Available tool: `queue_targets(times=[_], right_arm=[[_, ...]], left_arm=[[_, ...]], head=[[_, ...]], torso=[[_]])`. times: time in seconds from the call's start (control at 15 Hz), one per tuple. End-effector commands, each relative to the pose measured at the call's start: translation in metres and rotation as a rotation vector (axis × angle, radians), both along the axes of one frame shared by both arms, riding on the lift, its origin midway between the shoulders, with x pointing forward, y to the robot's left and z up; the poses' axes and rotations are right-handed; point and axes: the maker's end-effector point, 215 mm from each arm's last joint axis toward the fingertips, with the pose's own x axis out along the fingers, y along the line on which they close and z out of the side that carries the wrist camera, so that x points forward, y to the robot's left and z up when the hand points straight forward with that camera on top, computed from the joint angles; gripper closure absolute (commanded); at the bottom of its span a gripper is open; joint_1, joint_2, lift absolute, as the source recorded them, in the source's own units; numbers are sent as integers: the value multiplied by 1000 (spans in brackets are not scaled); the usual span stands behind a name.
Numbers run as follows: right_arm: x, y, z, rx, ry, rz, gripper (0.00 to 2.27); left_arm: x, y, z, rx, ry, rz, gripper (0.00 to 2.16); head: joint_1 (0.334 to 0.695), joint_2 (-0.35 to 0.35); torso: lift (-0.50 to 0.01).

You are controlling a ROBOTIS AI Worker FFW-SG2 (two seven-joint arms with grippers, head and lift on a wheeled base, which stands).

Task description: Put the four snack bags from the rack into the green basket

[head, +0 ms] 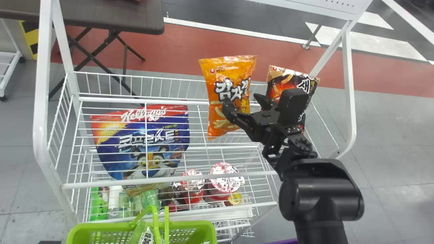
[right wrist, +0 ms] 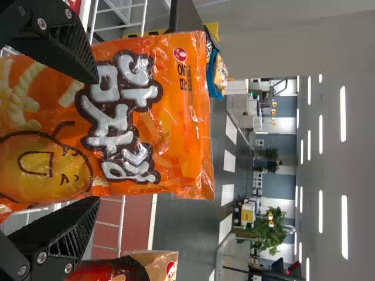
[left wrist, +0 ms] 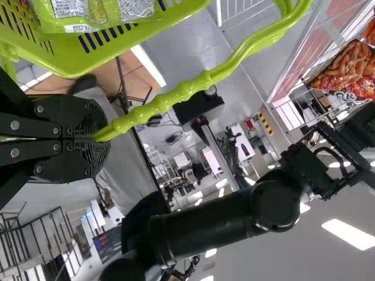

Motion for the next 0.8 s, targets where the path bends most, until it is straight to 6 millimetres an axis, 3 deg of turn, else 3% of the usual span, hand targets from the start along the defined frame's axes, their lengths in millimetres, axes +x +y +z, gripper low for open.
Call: queue_targets(times=[0.0, 0.13, 0.2, 0.27, 0.53, 0.73], right_arm=[[12, 5, -17, 36, 64, 38, 265], [12, 16, -27, 59, 109, 89, 761], [9, 20, -31, 65, 126, 98, 1571], [3, 23, -33, 66, 132, 102, 2034], [-20, 24, -14, 58, 71, 99, 2132], [-37, 7, -3, 80, 38, 51, 2135]], left_arm=[[0, 0, -1, 3, 2, -1, 1878], [-1, 0, -1, 3, 3, -1, 1878], [-2, 0, -1, 3, 5, -1, 1882], [-2, 0, 0, 1, 5, -1, 1878], [-6, -2, 2, -6, 8, -6, 1878], [-10, -5, 5, -7, 3, -14, 1878]], head=[[695, -350], [695, -350], [695, -350], [695, -350], [695, -350], [695, -350]], torso=[[-7], [-7], [-7], [-7], [-7], [-7]])
